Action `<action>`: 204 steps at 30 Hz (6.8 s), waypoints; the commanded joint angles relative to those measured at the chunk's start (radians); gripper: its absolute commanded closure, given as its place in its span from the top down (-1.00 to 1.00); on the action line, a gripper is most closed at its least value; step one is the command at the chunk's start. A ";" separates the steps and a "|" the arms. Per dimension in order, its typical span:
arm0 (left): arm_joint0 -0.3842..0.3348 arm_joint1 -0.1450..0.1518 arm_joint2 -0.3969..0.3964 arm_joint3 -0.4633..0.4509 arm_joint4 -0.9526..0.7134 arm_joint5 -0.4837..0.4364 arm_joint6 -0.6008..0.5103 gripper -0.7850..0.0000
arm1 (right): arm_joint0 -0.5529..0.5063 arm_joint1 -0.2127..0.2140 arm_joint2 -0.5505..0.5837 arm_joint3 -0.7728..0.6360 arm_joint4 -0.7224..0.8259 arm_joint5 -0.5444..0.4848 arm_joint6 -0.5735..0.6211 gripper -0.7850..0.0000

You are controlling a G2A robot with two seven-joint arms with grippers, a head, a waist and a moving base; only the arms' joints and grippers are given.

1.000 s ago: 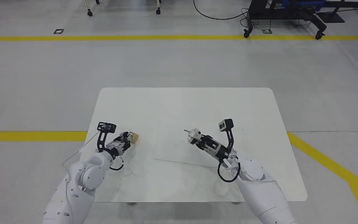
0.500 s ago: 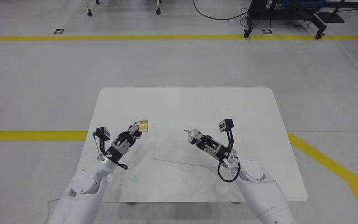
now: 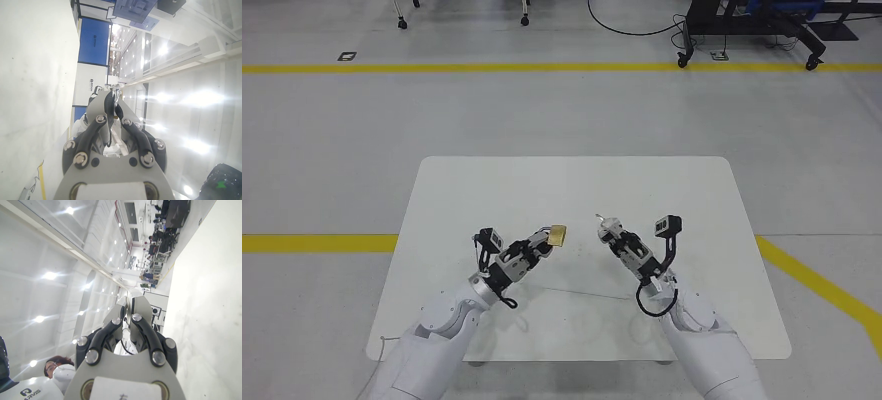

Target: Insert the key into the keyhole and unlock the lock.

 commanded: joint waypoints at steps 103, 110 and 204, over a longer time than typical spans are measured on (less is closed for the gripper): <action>-0.007 -0.055 0.010 -0.008 -0.030 0.148 0.169 -1.00 | -0.177 -0.007 0.027 -0.491 -0.426 0.566 -0.060 -1.00; -0.012 -0.057 0.010 0.003 0.000 0.128 0.158 -1.00 | -0.161 -0.010 0.013 -0.486 -0.435 0.586 -0.061 -1.00; 0.004 -0.055 -0.037 -0.007 0.250 0.013 0.136 -1.00 | -0.102 -0.020 -0.014 -0.454 -0.415 0.676 -0.028 -1.00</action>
